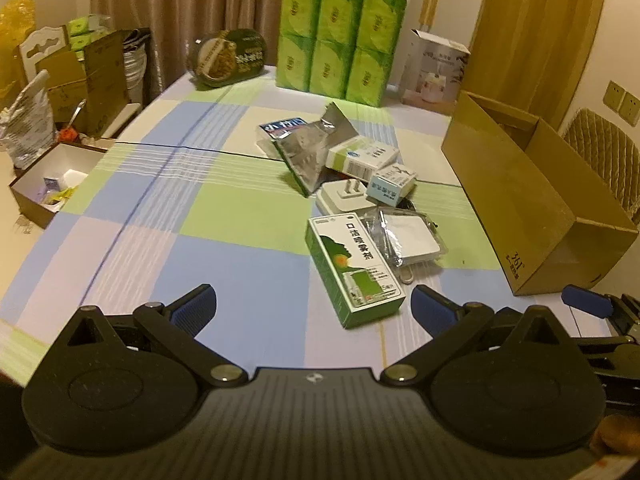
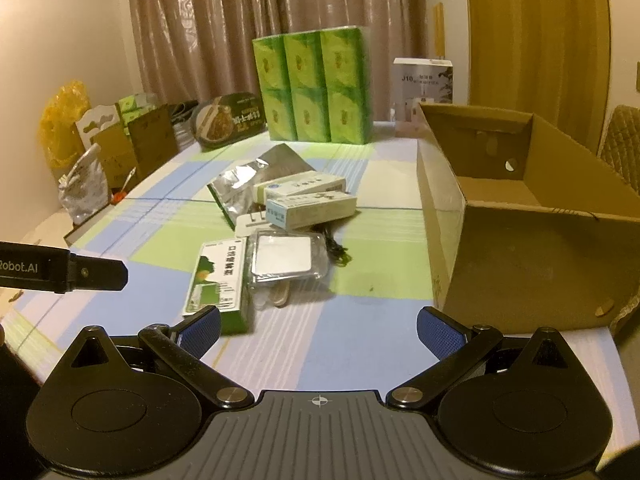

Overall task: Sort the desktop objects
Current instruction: 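Move the left tool toward the green spray box while the right tool approaches the clear packet, then close the left tool on the green spray box while the right tool grasps the clear packet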

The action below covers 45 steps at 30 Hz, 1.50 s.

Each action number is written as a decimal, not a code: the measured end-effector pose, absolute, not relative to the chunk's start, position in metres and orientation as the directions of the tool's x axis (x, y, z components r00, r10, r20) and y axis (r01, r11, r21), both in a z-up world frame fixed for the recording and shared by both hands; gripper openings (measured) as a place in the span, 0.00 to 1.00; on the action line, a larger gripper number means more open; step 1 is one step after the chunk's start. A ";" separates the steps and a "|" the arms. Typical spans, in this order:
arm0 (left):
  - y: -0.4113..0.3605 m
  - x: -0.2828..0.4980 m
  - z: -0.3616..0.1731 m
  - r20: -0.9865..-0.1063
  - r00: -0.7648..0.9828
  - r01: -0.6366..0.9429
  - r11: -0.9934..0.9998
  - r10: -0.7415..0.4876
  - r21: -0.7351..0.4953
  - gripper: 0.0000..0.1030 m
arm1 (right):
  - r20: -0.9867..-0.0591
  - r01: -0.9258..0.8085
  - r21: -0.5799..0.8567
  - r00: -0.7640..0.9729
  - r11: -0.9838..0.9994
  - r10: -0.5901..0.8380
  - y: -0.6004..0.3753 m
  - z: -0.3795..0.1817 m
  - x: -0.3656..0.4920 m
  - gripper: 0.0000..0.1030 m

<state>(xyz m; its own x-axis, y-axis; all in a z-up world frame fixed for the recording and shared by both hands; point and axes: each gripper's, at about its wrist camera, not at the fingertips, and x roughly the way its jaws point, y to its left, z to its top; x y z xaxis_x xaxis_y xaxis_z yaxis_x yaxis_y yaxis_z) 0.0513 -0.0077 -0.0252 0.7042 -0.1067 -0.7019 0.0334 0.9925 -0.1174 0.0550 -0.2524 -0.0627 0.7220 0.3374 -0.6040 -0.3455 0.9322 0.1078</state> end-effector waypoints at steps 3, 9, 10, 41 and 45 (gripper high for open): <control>-0.015 0.063 -0.035 -0.715 0.690 0.056 0.993 -0.116 -0.107 0.99 | -0.631 -0.327 0.122 0.703 0.937 0.327 -0.256 -0.071 0.062 0.98; -0.029 0.088 -0.058 -0.743 0.651 0.097 0.988 -0.154 -0.119 0.98 | -0.672 -0.277 0.131 0.681 0.952 0.290 -0.266 -0.083 0.073 0.98; -0.032 0.092 -0.061 -0.746 0.647 0.105 0.988 -0.157 -0.117 0.97 | -0.677 -0.271 0.133 0.677 0.953 0.287 -0.267 -0.084 0.074 0.98; 0.006 0.154 -0.093 -0.791 0.604 0.206 0.978 -0.100 0.034 0.54 | -0.706 -0.416 0.121 0.602 0.901 0.373 -0.224 -0.088 0.109 0.98; 0.010 0.162 -0.091 -0.795 0.592 0.266 0.963 -0.132 0.038 0.57 | -0.699 -0.446 0.106 0.603 0.889 0.386 -0.210 -0.085 0.123 0.98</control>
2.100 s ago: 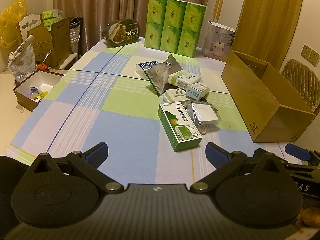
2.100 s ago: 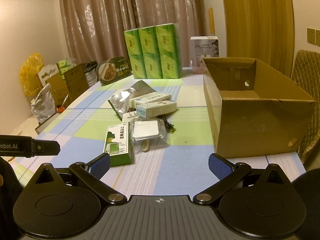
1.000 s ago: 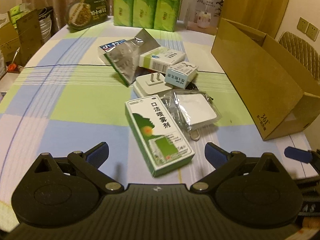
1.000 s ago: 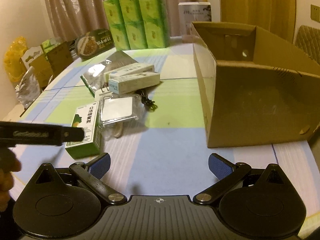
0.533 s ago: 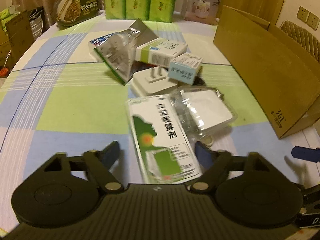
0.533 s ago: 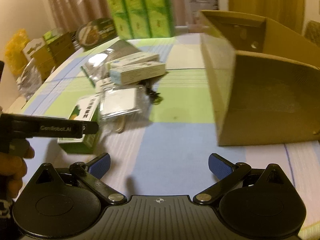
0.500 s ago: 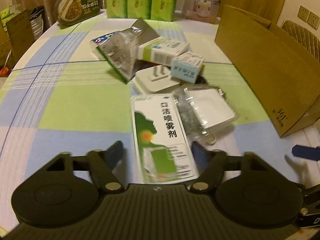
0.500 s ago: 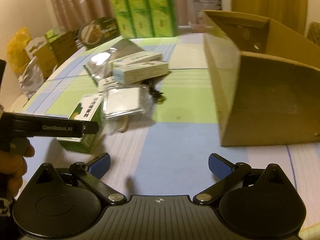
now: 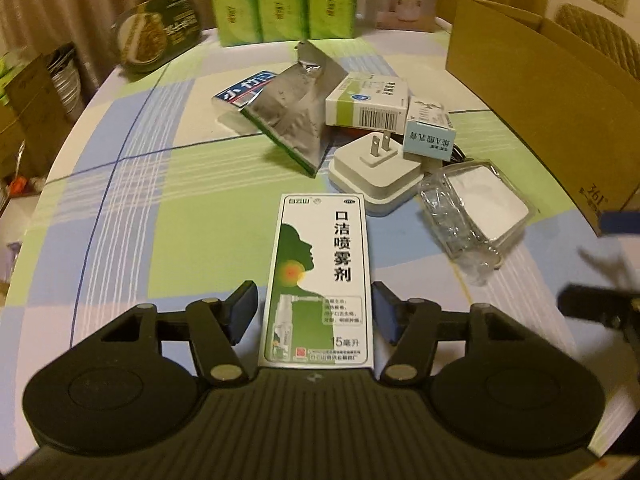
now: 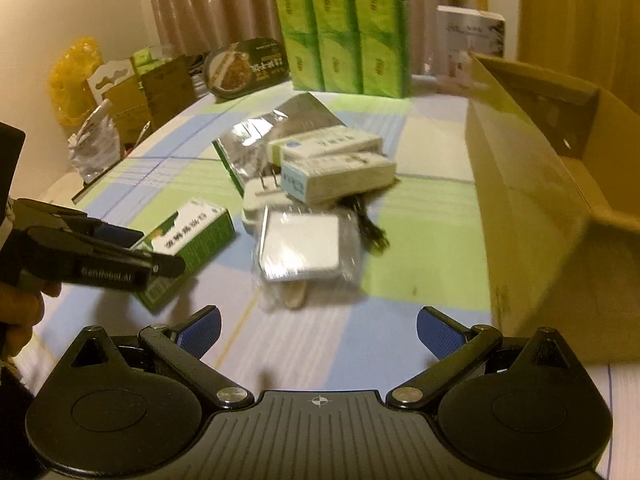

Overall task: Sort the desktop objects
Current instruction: 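Close the left tool on the green spray box while the right tool grasps the clear packet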

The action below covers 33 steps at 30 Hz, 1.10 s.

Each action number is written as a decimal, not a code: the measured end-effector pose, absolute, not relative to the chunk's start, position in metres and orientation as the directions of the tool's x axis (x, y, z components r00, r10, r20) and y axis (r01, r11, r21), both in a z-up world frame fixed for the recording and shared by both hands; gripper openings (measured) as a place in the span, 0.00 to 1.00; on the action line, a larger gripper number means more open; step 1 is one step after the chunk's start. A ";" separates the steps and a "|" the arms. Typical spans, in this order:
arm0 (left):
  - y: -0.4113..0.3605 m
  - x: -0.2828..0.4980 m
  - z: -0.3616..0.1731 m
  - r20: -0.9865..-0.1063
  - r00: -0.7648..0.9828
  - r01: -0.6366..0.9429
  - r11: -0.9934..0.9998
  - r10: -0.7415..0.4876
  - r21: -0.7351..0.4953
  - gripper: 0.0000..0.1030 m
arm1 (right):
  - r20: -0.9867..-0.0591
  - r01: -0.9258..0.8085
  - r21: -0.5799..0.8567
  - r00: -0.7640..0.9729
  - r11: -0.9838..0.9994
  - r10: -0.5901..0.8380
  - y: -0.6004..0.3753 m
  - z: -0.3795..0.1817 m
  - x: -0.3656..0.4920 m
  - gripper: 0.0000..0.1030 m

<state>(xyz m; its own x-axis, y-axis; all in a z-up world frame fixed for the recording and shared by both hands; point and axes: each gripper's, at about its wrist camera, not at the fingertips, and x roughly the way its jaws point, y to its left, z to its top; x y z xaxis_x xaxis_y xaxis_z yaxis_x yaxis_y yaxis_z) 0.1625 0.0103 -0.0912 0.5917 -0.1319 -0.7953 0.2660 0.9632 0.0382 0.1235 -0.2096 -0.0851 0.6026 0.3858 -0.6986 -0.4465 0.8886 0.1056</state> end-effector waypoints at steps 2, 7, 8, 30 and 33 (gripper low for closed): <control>0.011 0.169 -0.093 -0.807 0.573 0.290 0.957 -0.145 0.034 0.57 | -0.698 -0.456 0.097 0.602 0.884 0.387 -0.202 -0.086 0.133 0.98; 0.012 0.180 -0.097 -0.824 0.540 0.320 0.948 -0.172 0.012 0.50 | -0.715 -0.444 0.096 0.592 0.891 0.372 -0.188 -0.094 0.160 0.98; 0.013 0.182 -0.098 -0.825 0.536 0.319 0.948 -0.178 0.003 0.50 | -0.718 -0.440 0.100 0.589 0.892 0.371 -0.186 -0.096 0.164 0.98; 0.019 0.204 -0.104 -0.828 0.528 0.272 0.961 -0.190 -0.047 0.58 | -0.754 -0.416 0.107 0.558 0.903 0.347 -0.169 -0.113 0.194 0.68; 0.018 0.204 -0.104 -0.831 0.528 0.272 0.962 -0.178 -0.033 0.56 | -0.752 -0.423 0.101 0.560 0.900 0.348 -0.168 -0.112 0.193 0.64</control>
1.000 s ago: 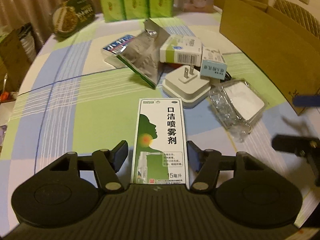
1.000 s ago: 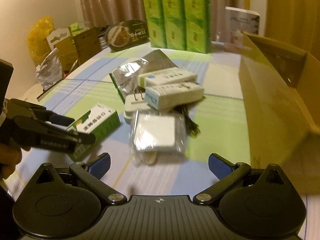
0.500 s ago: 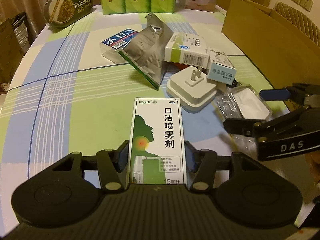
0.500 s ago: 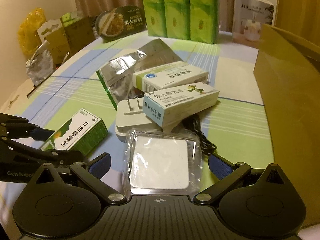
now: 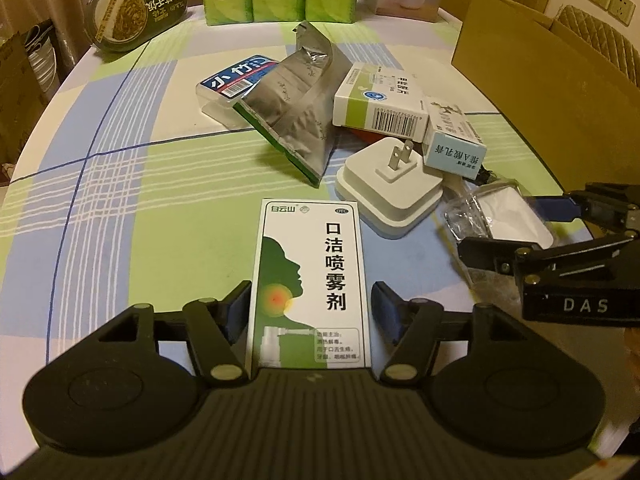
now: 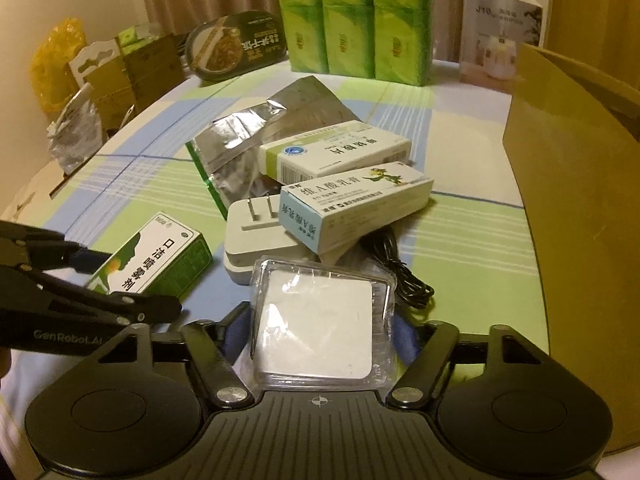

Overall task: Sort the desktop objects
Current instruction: 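Close the left tool on the green spray box while the right tool grasps the clear packet, then carry the green box and clear packet with both tools over the cardboard box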

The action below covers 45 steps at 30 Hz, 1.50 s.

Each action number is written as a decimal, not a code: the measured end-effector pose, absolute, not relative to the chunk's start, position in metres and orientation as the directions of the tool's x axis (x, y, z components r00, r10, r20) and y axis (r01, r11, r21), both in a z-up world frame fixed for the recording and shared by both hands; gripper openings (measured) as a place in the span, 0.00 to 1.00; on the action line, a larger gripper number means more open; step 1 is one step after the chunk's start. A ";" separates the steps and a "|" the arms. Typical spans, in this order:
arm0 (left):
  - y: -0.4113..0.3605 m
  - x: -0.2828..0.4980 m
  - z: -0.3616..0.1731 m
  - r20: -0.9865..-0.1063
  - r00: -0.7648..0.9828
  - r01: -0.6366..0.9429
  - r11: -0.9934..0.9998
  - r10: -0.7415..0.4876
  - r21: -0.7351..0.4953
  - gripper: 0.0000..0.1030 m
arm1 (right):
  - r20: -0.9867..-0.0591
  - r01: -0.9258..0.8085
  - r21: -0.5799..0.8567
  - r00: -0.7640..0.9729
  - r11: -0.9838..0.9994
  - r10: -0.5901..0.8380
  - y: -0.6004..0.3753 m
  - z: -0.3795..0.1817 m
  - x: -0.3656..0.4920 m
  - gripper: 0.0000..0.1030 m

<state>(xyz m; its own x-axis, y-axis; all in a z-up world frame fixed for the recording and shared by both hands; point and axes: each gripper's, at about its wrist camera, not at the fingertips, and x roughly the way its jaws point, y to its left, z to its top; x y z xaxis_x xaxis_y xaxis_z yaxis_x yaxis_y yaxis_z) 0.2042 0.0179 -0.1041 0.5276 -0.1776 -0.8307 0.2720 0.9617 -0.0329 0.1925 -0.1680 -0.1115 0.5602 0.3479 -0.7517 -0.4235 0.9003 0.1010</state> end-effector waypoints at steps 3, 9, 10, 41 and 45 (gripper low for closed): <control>0.015 0.202 -0.103 -0.832 0.531 0.281 0.960 -0.163 -0.009 0.49 | -0.746 -0.416 0.127 0.559 0.900 0.363 -0.172 -0.109 0.192 0.64; 0.012 0.200 -0.098 -0.826 0.530 0.298 0.954 -0.194 -0.034 0.49 | -0.713 -0.416 0.127 0.593 0.900 0.375 -0.175 -0.094 0.188 0.63; 0.011 0.200 -0.095 -0.822 0.536 0.297 0.954 -0.195 -0.033 0.49 | -0.705 -0.417 0.122 0.602 0.901 0.374 -0.175 -0.091 0.187 0.63; -0.078 0.207 -0.020 -0.650 0.644 0.431 0.893 -0.403 -0.127 0.49 | -0.433 -0.224 -0.002 0.879 0.975 0.201 -0.266 0.033 0.176 0.63; -0.098 0.207 -0.013 -0.628 0.637 0.468 0.871 -0.447 -0.146 0.49 | -0.436 -0.157 -0.008 0.889 0.988 0.138 -0.293 0.036 0.178 0.63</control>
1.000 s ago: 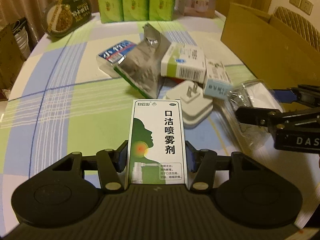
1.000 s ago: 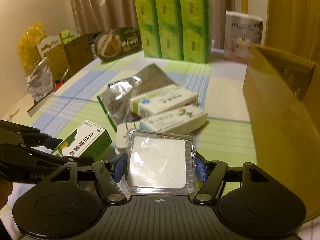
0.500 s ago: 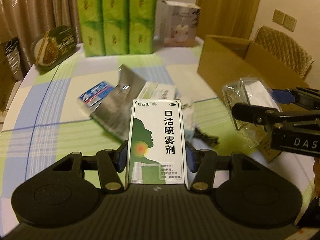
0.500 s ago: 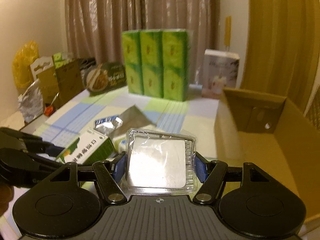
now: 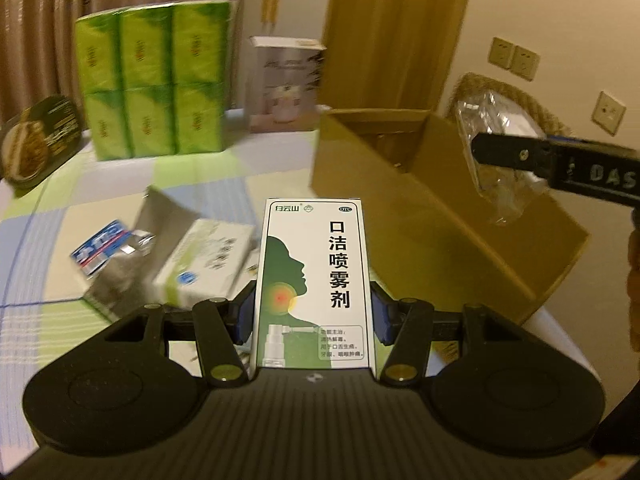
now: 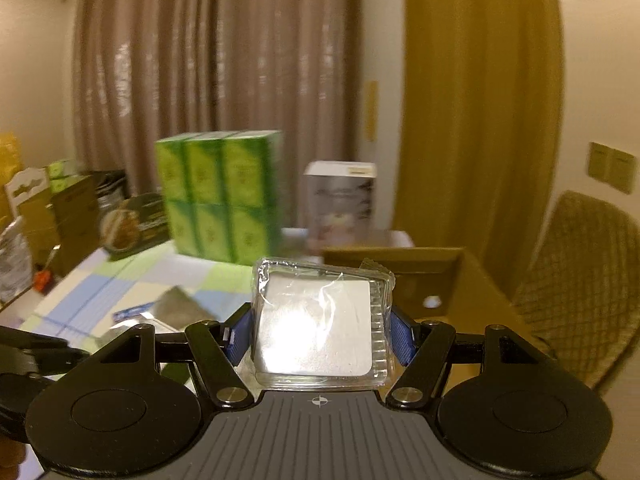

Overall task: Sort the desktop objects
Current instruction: 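Carry the green box and clear packet with both tools over the cardboard box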

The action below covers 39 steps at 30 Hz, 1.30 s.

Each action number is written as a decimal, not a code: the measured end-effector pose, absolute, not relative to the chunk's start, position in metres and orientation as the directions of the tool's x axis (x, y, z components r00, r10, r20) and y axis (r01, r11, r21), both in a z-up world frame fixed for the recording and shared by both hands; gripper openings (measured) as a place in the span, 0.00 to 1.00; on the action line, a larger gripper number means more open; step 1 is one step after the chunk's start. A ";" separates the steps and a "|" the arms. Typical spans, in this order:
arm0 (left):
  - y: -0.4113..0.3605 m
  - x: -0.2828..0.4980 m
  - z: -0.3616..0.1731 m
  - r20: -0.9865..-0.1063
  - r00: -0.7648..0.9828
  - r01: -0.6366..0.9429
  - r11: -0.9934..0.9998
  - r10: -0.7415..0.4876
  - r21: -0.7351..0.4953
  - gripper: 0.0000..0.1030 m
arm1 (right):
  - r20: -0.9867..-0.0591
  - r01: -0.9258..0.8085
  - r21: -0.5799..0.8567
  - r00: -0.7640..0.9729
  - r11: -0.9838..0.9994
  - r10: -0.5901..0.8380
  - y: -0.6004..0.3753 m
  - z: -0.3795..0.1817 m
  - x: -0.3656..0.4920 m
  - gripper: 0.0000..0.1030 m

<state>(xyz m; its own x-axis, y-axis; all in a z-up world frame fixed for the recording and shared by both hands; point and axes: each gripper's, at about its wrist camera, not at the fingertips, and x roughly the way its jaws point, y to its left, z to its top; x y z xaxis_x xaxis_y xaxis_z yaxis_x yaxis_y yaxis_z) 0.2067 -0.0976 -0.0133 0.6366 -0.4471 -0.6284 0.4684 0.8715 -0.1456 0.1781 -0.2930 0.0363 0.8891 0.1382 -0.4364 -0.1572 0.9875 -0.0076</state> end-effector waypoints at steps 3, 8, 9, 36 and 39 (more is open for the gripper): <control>-0.115 0.206 -0.004 -0.607 0.630 0.505 0.849 -0.484 -0.152 0.49 | -0.453 -0.115 0.005 0.886 0.993 0.105 -0.315 0.034 0.181 0.63; -0.140 0.210 0.012 -0.575 0.622 0.552 0.819 -0.532 -0.160 0.49 | -0.465 -0.073 0.001 0.883 0.997 0.065 -0.343 0.035 0.180 0.63; -0.145 0.211 0.015 -0.569 0.617 0.563 0.810 -0.543 -0.164 0.49 | -0.464 -0.071 -0.008 0.884 0.997 0.059 -0.348 0.036 0.180 0.63; -0.241 0.240 -0.003 -0.554 0.492 0.687 0.691 -0.672 -0.228 0.49 | -0.551 0.046 0.100 0.835 0.994 0.017 -0.413 0.014 0.202 0.63; -0.244 0.242 -0.005 -0.552 0.487 0.690 0.686 -0.677 -0.233 0.49 | -0.551 0.056 0.105 0.834 0.993 0.011 -0.416 0.014 0.203 0.63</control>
<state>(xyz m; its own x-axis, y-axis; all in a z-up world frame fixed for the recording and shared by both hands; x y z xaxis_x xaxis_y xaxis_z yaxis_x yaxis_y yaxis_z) 0.2422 -0.2442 -0.0050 0.4870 -0.6771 -0.5518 0.6897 0.6857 -0.2327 0.2033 -0.4163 0.0138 0.8345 0.0115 -0.5509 0.0558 0.9929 0.1052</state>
